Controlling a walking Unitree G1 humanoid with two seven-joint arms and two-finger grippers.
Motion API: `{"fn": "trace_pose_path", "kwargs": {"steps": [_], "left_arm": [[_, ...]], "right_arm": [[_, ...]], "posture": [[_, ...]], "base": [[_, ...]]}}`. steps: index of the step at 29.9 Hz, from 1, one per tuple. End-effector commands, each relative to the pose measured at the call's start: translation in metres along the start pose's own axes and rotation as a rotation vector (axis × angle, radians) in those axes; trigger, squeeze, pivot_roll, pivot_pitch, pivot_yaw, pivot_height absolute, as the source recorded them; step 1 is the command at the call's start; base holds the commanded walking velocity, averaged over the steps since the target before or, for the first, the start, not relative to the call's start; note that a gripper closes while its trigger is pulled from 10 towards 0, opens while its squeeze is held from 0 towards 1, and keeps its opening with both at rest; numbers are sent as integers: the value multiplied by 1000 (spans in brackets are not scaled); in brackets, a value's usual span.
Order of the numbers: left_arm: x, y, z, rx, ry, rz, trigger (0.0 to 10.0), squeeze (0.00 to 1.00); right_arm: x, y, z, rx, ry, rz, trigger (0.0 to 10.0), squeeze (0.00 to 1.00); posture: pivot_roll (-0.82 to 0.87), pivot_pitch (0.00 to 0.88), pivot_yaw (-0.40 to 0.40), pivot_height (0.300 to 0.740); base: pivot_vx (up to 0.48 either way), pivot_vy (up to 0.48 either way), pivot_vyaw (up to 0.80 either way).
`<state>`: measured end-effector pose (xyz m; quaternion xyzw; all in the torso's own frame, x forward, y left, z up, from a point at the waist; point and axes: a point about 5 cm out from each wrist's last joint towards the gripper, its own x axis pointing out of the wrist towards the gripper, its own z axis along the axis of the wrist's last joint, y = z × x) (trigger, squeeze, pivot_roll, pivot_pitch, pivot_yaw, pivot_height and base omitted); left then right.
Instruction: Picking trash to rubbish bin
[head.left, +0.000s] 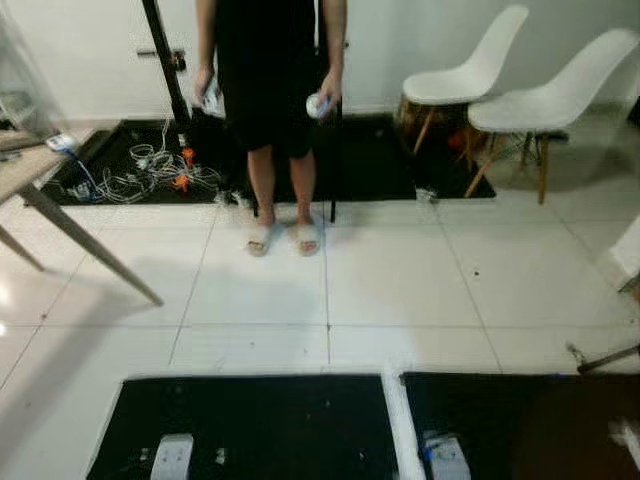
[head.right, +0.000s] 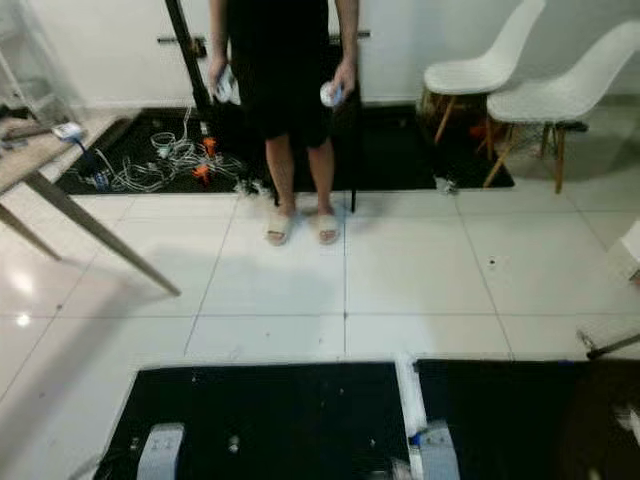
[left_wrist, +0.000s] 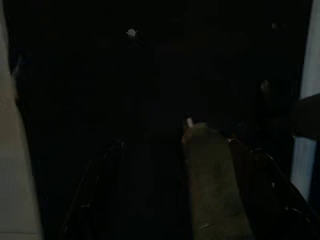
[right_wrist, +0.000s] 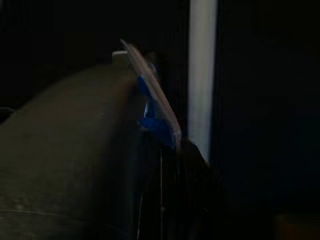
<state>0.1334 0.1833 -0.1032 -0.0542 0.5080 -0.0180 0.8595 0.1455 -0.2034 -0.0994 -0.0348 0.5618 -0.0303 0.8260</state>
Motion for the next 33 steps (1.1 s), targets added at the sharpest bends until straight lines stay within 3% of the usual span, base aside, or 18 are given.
{"fn": "trace_pose_path", "kwargs": {"steps": [1,4,5,20,33], "left_arm": [[0,1,0,4,2,4,10000,0],[0,0,1,4,1,3,10000,0],[0,0,1,4,1,2,10000,0],[0,-1,1,4,3,-2,10000,0],[1,-3,-1,3,5,-5,10000,0]], "right_arm": [[0,1,-3,22,9,17,0,0],[0,1,-2,21,9,16,627,0],[0,0,-2,22,11,13,10000,0],[0,0,0,84,3,2,10000,0],[0,-1,2,77,-1,0,10000,0]], "posture": [[-15,13,115,740],[-15,13,115,740],[-16,13,115,740],[-14,11,114,740],[-10,13,106,740]], "base": [[0,0,0],[0,0,0],[0,0,0],[0,0,-747],[0,0,-800]]}}
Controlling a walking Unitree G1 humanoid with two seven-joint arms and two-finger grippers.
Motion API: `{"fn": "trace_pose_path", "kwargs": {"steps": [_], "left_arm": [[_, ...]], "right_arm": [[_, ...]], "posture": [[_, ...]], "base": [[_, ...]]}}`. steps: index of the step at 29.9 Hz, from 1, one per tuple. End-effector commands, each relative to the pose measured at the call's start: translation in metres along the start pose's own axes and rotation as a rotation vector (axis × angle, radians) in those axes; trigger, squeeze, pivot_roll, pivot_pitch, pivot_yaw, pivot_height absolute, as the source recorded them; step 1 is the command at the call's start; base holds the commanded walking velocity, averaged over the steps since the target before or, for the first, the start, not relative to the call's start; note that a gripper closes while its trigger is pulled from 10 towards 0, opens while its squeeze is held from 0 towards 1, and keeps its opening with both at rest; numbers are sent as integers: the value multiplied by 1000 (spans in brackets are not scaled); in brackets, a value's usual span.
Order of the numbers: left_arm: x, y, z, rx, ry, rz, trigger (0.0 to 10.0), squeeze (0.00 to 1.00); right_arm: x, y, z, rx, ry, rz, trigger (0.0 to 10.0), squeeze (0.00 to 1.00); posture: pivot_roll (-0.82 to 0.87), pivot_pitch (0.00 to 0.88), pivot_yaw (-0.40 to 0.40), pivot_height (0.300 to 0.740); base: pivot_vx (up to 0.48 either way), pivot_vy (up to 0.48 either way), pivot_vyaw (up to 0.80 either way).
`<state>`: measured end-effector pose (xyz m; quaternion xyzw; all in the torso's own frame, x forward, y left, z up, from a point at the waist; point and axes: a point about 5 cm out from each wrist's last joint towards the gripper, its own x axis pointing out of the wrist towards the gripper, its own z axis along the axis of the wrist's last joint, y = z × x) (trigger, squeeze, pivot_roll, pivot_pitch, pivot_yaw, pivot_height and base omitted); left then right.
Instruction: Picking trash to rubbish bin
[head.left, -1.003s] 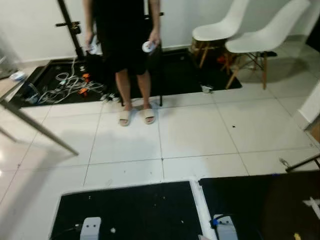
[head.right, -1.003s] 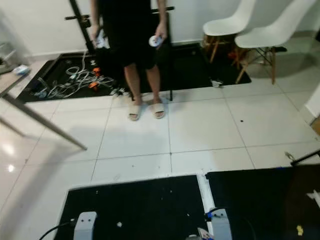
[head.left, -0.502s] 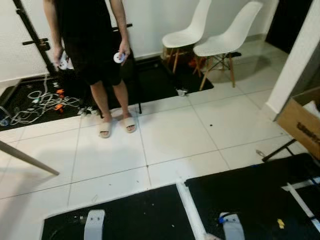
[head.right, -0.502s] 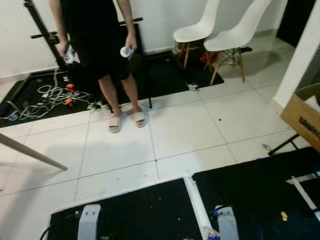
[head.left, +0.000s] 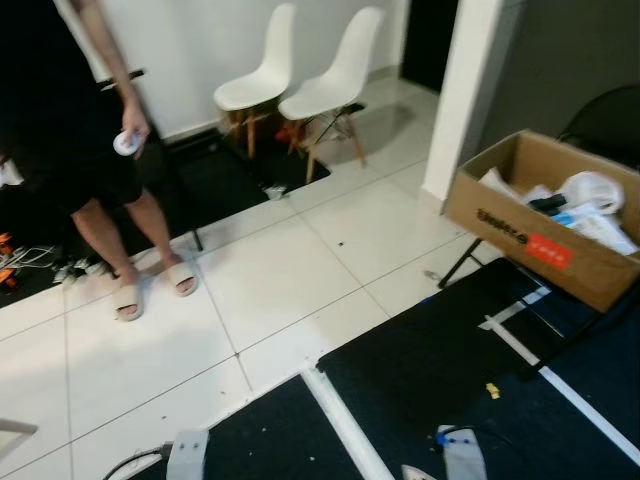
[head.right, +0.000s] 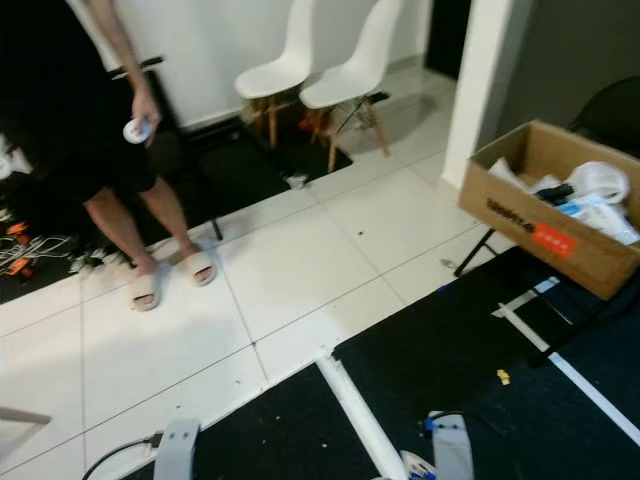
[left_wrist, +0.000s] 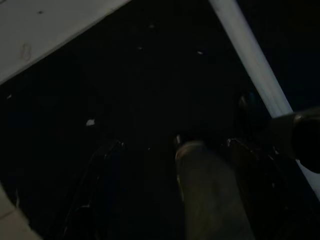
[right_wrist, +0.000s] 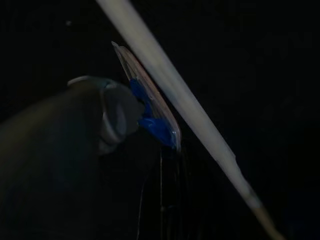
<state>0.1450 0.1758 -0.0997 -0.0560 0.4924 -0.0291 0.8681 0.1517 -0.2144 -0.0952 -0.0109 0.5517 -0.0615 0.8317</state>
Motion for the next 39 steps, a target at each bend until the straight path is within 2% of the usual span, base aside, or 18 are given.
{"fn": "trace_pose_path", "kwargs": {"steps": [1,10,21,22,23,24,25,27,28,29,32,36,39], "left_arm": [[-3,5,-12,-7,39,17,10000,0],[-3,6,-11,-3,36,22,10000,0],[-4,10,-8,10,22,32,10000,0],[-4,10,-8,11,21,34,10000,0],[-4,11,-8,12,17,36,10000,0],[-4,11,-8,12,17,36,10000,0],[-4,12,-7,10,14,36,10000,0],[-4,12,-7,10,14,36,10000,0],[-4,12,-7,7,8,36,10000,0],[-4,12,-6,3,4,37,10000,0],[-4,13,-5,0,-2,39,10000,0],[-4,13,-5,-28,-8,36,10000,0],[-4,14,-5,-36,-10,40,10000,0]], "right_arm": [[0,10,-6,1,20,25,10000,0],[0,10,-1,-2,8,33,10000,0],[0,25,30,126,-112,122,10000,0],[-1,31,44,164,-155,152,10000,0],[-5,42,76,236,-253,220,10000,0],[-5,42,76,236,-253,220,10000,0],[-11,50,102,293,-333,281,10000,0],[-12,51,106,303,-348,292,10000,0],[-18,57,128,335,-415,336,10000,0],[-22,60,140,339,-454,355,10000,0],[-33,68,167,333,-539,392,10000,0],[-45,78,190,298,-616,442,10000,0],[-49,81,197,295,-639,461,10000,0]], "posture": [[-10,13,106,740],[-5,3,102,740],[-4,3,108,740],[-6,6,111,740],[-7,9,115,740],[-7,9,115,740],[-6,11,118,740],[-6,11,118,740],[-4,12,118,740],[-2,12,117,740],[3,13,114,740],[14,12,104,740],[15,13,102,740]], "base": [[0,0,-800],[0,0,-800],[0,0,-800],[0,0,-800],[0,0,-800],[0,0,-800],[0,0,-800],[0,0,-800],[0,0,-800],[0,0,-800],[0,0,-800],[0,0,-800],[0,0,-800]]}}
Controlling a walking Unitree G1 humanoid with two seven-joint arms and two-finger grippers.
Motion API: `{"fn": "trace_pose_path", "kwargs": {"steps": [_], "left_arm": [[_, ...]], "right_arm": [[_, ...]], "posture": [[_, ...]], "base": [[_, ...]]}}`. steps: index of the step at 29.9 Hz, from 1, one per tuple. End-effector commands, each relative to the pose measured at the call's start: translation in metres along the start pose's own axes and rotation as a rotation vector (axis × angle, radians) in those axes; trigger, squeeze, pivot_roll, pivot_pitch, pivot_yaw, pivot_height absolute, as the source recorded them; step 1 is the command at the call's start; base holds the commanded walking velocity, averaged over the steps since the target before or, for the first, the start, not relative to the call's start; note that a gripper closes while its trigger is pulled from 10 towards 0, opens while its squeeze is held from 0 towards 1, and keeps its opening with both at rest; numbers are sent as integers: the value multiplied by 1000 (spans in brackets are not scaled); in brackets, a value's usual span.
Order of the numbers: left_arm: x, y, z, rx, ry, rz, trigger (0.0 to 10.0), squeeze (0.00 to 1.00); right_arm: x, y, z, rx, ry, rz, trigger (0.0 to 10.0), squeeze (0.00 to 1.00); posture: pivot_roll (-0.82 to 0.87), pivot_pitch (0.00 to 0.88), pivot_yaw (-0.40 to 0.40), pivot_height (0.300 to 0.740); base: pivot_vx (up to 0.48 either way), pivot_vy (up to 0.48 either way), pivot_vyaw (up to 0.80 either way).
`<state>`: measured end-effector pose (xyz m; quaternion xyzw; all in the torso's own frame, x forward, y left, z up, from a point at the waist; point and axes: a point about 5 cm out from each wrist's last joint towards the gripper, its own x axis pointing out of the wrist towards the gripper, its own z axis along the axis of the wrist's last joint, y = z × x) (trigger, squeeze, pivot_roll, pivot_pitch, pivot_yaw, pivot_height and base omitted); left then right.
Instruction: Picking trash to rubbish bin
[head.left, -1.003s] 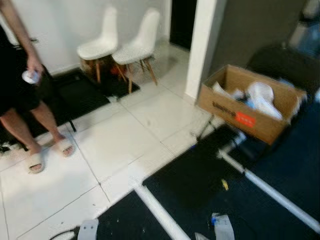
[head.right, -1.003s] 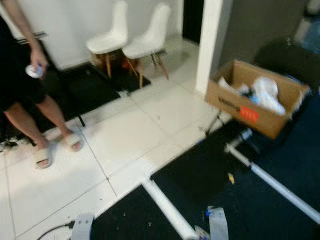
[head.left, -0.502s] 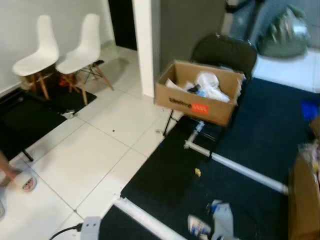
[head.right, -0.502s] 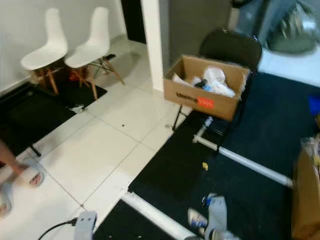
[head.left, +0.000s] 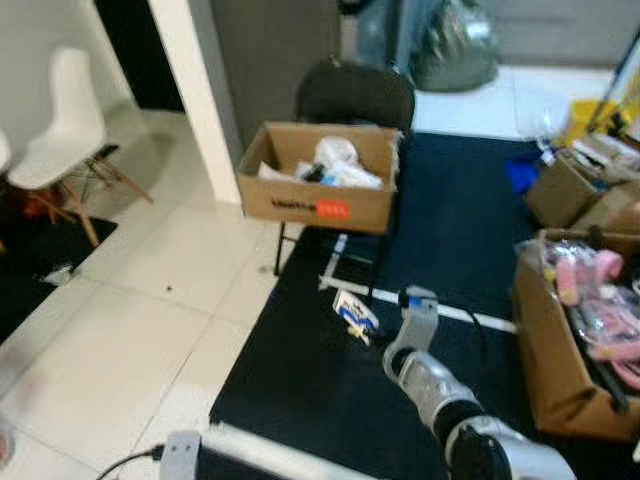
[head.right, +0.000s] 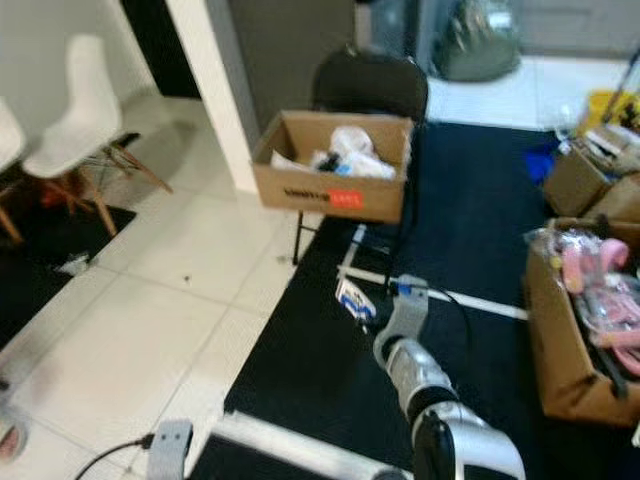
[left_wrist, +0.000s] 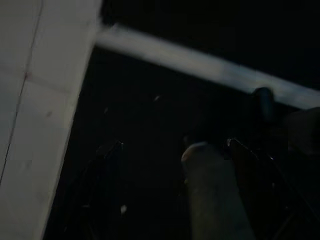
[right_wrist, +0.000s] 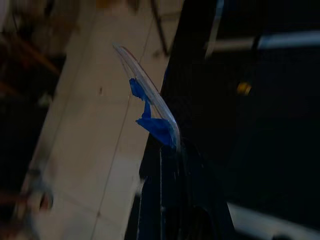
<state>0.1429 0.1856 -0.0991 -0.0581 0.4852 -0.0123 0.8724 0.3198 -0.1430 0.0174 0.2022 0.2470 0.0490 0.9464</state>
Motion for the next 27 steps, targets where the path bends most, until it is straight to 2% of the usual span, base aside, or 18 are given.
{"fn": "trace_pose_path", "kwargs": {"steps": [1,3,7,14,27], "left_arm": [[-2,4,-4,-17,9,14,10000,0],[-2,5,-5,-18,10,21,10000,0],[-3,5,-7,-22,12,16,10000,0],[-3,7,-7,-21,15,12,10000,0],[-3,5,-7,-18,17,1,10000,0]], "right_arm": [[1,5,0,18,-13,19,10000,0],[3,11,6,9,-31,46,10000,0],[4,13,6,7,-34,52,10000,0],[4,18,4,-20,-38,80,10000,0],[4,20,5,-33,-40,100,10000,0]], "posture": [[15,13,102,740],[17,14,101,740],[18,15,101,740],[22,19,103,740],[16,20,100,740]], "base": [[0,0,-800],[0,0,-800],[0,0,-647],[185,0,0],[328,0,0]]}}
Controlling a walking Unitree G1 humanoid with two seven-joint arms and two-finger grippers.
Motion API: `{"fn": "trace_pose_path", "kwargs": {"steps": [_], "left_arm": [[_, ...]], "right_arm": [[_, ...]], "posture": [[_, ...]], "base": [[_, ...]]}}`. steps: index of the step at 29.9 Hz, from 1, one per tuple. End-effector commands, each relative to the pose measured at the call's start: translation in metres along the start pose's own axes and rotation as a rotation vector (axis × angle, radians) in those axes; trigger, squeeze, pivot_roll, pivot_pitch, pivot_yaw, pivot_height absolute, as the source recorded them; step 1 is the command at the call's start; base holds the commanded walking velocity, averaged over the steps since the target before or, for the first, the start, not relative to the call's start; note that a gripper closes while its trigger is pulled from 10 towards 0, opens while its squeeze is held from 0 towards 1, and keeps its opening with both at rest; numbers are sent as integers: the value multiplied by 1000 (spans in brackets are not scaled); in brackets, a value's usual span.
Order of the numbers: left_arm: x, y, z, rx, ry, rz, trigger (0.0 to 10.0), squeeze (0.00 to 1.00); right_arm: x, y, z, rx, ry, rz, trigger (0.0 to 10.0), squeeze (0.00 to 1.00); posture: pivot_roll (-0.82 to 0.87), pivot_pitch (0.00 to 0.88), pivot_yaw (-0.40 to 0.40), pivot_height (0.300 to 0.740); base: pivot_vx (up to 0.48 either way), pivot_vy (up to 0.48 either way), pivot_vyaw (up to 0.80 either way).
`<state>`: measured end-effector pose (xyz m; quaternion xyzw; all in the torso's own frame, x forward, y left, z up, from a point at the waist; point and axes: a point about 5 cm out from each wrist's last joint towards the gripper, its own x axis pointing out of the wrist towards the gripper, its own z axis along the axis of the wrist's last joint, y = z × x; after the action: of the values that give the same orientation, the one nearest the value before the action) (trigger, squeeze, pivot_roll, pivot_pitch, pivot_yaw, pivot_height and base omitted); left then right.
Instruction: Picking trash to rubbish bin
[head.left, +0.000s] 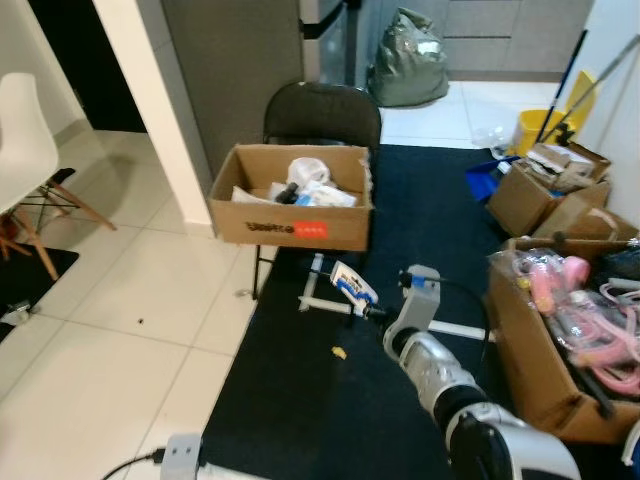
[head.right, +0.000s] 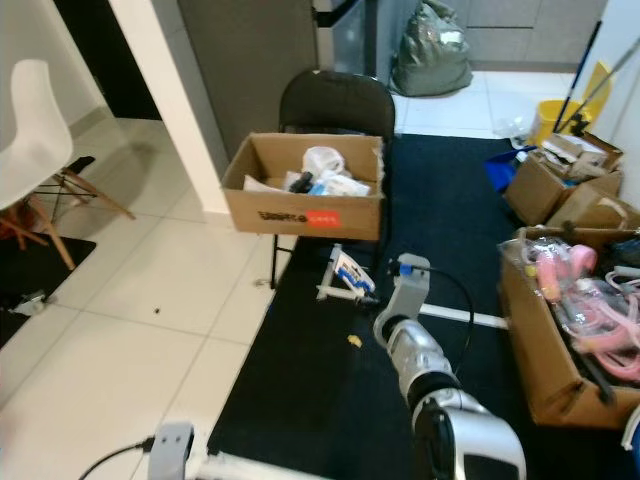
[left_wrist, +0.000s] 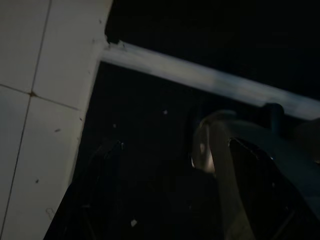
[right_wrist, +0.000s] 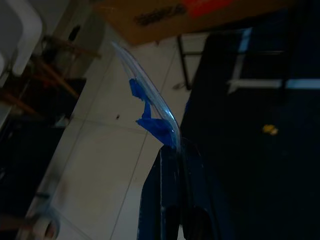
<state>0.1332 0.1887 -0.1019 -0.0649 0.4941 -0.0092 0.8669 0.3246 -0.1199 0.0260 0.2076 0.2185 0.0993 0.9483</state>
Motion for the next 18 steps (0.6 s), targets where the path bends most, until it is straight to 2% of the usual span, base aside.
{"fn": "trace_pose_path", "kwargs": {"steps": [1,12,18], "left_arm": [[0,0,2,-2,-3,1,10000,0],[1,-2,1,2,2,-7,10000,0],[1,-3,2,6,0,-8,10000,0]], "right_arm": [[-1,-5,4,-16,-4,-8,10000,0],[0,-4,9,-28,-14,5,10000,0],[4,2,18,-36,-44,29,10000,0]], "posture": [[15,21,99,740],[14,17,88,740],[16,11,83,740]], "base": [[337,0,0],[336,0,0],[337,0,0]]}}
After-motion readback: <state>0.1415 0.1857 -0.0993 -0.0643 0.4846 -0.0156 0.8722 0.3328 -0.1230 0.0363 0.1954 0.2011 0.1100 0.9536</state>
